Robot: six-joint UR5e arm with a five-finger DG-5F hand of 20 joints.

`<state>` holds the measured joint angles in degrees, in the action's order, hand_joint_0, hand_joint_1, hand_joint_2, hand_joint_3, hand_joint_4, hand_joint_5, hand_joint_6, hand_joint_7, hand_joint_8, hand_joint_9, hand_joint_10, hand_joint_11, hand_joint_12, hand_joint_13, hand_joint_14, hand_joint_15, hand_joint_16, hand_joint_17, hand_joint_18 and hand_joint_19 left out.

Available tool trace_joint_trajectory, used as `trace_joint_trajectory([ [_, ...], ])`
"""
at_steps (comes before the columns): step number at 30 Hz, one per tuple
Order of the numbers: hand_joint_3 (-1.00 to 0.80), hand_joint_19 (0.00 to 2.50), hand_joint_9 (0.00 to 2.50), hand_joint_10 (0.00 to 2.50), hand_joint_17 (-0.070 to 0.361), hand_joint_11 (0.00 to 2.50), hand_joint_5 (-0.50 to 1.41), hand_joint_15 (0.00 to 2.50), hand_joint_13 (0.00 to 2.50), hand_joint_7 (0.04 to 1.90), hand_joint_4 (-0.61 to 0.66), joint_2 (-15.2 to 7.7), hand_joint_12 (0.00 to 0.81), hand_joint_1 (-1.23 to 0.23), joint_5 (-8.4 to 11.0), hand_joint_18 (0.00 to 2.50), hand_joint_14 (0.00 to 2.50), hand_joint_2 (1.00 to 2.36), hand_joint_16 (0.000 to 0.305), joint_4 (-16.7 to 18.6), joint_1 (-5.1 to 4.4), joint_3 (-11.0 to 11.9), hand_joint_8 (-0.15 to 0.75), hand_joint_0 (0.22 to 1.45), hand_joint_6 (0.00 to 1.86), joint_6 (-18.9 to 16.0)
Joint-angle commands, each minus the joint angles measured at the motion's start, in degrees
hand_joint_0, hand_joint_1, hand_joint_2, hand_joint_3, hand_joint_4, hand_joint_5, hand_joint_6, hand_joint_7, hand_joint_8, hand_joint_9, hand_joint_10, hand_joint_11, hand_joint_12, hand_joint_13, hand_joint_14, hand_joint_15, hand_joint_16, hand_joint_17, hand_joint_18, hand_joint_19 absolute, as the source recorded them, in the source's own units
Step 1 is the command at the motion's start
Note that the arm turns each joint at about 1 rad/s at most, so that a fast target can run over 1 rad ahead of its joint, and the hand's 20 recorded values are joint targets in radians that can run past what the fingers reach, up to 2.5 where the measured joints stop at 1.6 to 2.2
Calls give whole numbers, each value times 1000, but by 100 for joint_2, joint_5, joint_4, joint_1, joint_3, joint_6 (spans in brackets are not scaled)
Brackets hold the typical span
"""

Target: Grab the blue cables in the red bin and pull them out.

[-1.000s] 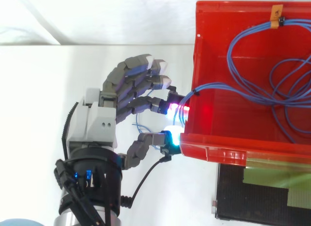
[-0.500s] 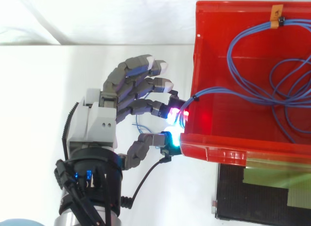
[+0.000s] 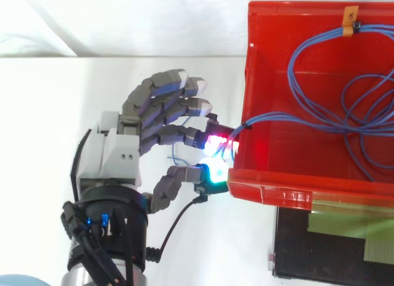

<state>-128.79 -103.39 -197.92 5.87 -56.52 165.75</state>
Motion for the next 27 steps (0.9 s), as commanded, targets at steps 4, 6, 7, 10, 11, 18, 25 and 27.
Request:
trace_joint_trajectory([
  [4, -1000, 648, 974, 27, 89, 744, 879, 598, 773, 486, 158, 3, 328, -851, -94, 524, 22, 1000, 39, 7, -33, 1, 275, 945, 809, -74],
  [6, -1000, 647, 975, 25, 88, 751, 880, 592, 773, 487, 168, 3, 326, -851, -85, 525, 22, 1000, 39, 7, -51, 1, 276, 945, 809, -109],
  [7, -1000, 640, 975, 25, 89, 745, 880, 599, 774, 487, 168, 3, 328, -852, -85, 526, 24, 1000, 39, 7, -51, 1, 275, 944, 809, -118],
  [10, -1000, 647, 970, 25, 89, 743, 877, 591, 772, 494, 169, 3, 327, -852, -85, 526, 22, 1000, 39, 7, -69, 1, 275, 944, 808, -197],
  [11, -1000, 648, 970, 27, 89, 748, 878, 596, 771, 485, 161, 3, 329, -852, -85, 527, 24, 1000, 39, 7, -69, 1, 275, 944, 809, -215],
  [18, -1000, 647, 967, 26, 89, 738, 878, 594, 772, 484, 169, 3, 328, -852, -120, 525, 24, 1000, 39, 7, -69, 1, 279, 945, 811, -426],
  [25, -1000, 648, 970, 27, 88, 736, 877, 592, 772, 484, 172, 3, 328, -851, -138, 526, 22, 1000, 39, 7, -95, 1, 276, 945, 810, -619],
  [27, -1000, 648, 966, 26, 88, 740, 877, 591, 771, 484, 172, 3, 328, -851, -138, 526, 24, 1000, 39, 7, -113, 1, 276, 945, 810, -689],
])
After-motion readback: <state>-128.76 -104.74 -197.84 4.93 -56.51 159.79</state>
